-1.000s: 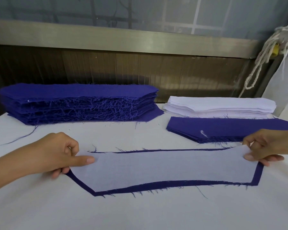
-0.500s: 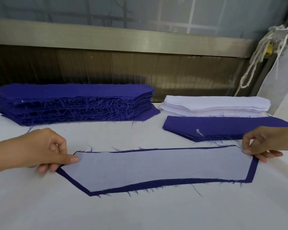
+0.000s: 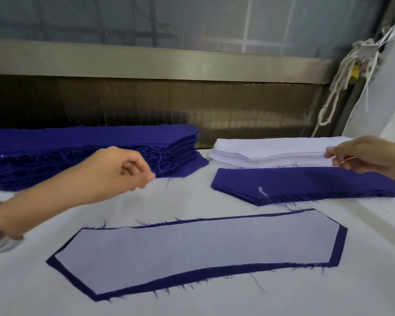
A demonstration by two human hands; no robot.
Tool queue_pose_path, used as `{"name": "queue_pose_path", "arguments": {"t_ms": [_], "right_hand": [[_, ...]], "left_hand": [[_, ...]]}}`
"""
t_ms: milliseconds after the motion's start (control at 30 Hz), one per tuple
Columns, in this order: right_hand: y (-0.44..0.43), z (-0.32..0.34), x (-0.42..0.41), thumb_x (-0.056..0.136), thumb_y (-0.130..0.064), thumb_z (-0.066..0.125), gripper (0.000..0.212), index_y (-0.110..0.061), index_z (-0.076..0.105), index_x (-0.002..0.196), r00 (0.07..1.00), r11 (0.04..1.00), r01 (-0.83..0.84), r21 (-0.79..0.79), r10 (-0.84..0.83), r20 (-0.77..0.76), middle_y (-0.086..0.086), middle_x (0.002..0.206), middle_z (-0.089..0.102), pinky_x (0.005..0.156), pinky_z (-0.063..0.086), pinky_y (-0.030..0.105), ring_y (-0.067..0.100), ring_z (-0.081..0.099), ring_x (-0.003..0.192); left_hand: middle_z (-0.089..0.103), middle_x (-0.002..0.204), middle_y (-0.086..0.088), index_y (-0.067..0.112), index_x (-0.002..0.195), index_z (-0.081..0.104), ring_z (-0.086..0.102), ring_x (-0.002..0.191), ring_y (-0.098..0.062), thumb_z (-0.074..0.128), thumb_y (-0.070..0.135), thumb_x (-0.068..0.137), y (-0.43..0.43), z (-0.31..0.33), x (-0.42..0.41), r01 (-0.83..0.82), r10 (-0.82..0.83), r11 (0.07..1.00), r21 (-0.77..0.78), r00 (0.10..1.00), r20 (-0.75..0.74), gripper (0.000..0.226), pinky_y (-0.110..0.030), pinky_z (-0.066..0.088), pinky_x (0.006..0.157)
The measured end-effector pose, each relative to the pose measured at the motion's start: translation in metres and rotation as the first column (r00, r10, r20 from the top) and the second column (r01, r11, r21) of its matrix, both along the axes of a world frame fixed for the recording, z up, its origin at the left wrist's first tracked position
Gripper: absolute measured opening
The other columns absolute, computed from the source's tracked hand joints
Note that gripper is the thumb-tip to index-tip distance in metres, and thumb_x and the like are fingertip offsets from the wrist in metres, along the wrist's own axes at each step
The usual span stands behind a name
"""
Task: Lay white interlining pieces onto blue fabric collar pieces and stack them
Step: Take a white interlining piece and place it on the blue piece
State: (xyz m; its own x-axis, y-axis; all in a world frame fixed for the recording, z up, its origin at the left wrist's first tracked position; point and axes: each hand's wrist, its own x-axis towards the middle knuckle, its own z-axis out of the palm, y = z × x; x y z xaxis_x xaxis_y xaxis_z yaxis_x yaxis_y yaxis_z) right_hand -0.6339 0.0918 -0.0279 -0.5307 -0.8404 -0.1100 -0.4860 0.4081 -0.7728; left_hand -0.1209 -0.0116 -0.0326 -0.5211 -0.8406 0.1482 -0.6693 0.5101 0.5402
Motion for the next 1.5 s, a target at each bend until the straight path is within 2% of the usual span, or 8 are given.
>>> {"name": "queue_pose_path", "arguments": {"t_ms": [200, 433, 533, 600, 667, 900, 1167, 1500], "right_hand": [[-0.018, -0.01, -0.035, 0.096, -0.019, 0.066, 0.024, 0.001, 0.071, 0.108, 0.946, 0.909, 0.319, -0.269, -0.321, 0.037, 0.012, 0.086, 0.069, 0.058, 0.043, 0.025, 0.017, 0.056, 0.066], [-0.041, -0.031, -0.074, 0.092, -0.014, 0.071, 0.021, 0.003, 0.072, 0.105, 0.89, 0.818, 0.43, -0.381, -0.455, 0.027, -0.018, 0.044, 0.061, 0.039, 0.041, 0.01, -0.001, 0.057, 0.043], [-0.05, -0.039, -0.084, 0.092, -0.019, 0.07, 0.026, 0.001, 0.075, 0.109, 0.857, 0.808, 0.421, -0.411, -0.504, -0.112, 0.003, 0.086, 0.078, 0.078, 0.052, 0.021, 0.013, 0.072, 0.084], [-0.053, -0.042, -0.087, 0.093, -0.019, 0.066, 0.026, -0.003, 0.075, 0.111, 0.819, 0.822, 0.411, -0.395, -0.523, -0.238, 0.02, 0.112, 0.072, 0.095, 0.048, 0.039, 0.039, 0.064, 0.108], [-0.054, -0.043, -0.091, 0.093, -0.017, 0.062, 0.024, -0.005, 0.077, 0.108, 0.797, 0.844, 0.401, -0.355, -0.513, -0.32, 0.022, 0.111, 0.071, 0.094, 0.049, 0.044, 0.044, 0.062, 0.105], [-0.06, -0.043, -0.103, 0.094, -0.019, 0.061, 0.023, -0.003, 0.077, 0.094, 0.731, 0.863, 0.43, -0.265, -0.505, -0.46, 0.024, 0.098, 0.068, 0.08, 0.045, 0.039, 0.036, 0.052, 0.081], [-0.068, -0.042, -0.105, 0.086, -0.008, 0.061, 0.019, -0.002, 0.072, 0.073, 0.675, 0.843, 0.456, -0.285, -0.536, -0.507, 0.024, 0.08, 0.065, 0.069, 0.042, 0.035, 0.037, 0.051, 0.067], [-0.07, -0.043, -0.113, 0.089, 0.0, 0.055, 0.02, 0.0, 0.067, 0.105, 0.769, 0.848, 0.38, -0.37, -0.512, -0.383, 0.025, 0.113, 0.066, 0.089, 0.045, 0.041, 0.044, 0.058, 0.106]], "left_hand": [[0.07, 0.092, 0.015, 0.03, 0.098, 0.07, 0.064, 0.082, 0.003, 0.067, 0.037, 0.091, -0.022, 0.001, -0.089, 0.132, -0.139, 0.979, -0.154, 0.99, -0.039, 0.01, -0.011, 0.048, 0.07], [0.065, 0.099, 0.007, 0.015, 0.113, 0.069, 0.062, 0.086, -0.008, 0.058, 0.031, 0.099, -0.051, -0.002, -0.174, 0.195, -0.218, 0.923, -0.331, 0.975, -0.036, 0.025, -0.029, 0.054, 0.083], [0.065, 0.103, 0.001, 0.013, 0.109, 0.072, 0.059, 0.085, -0.01, 0.056, 0.029, 0.1, -0.066, -0.004, -0.199, 0.188, -0.198, 0.895, -0.404, 0.98, 0.016, 0.024, -0.032, 0.054, 0.081], [0.067, 0.102, -0.001, 0.012, 0.104, 0.074, 0.06, 0.085, -0.012, 0.057, 0.028, 0.1, -0.075, -0.008, -0.213, 0.167, -0.183, 0.909, -0.382, 0.983, -0.007, 0.023, -0.034, 0.055, 0.082], [0.068, 0.099, -0.001, 0.012, 0.1, 0.075, 0.063, 0.085, -0.015, 0.058, 0.027, 0.099, -0.08, -0.012, -0.224, 0.142, -0.161, 0.922, -0.361, 0.987, -0.024, 0.023, -0.039, 0.056, 0.082], [0.062, 0.114, -0.008, 0.01, 0.11, 0.073, 0.061, 0.103, -0.025, 0.061, 0.03, 0.098, -0.092, -0.026, -0.243, 0.11, -0.095, 0.924, -0.367, 0.994, 0.059, 0.026, -0.043, 0.054, 0.089], [0.071, 0.097, -0.005, 0.009, 0.1, 0.076, 0.065, 0.087, -0.018, 0.064, 0.026, 0.097, -0.095, -0.026, -0.248, 0.092, -0.086, 0.931, -0.353, 0.996, 0.031, 0.022, -0.029, 0.052, 0.075], [0.072, 0.1, -0.008, 0.007, 0.103, 0.075, 0.066, 0.091, -0.019, 0.066, 0.023, 0.095, -0.094, -0.017, -0.249, 0.094, -0.097, 0.963, -0.251, 0.995, -0.001, 0.02, -0.032, 0.054, 0.082]]}}
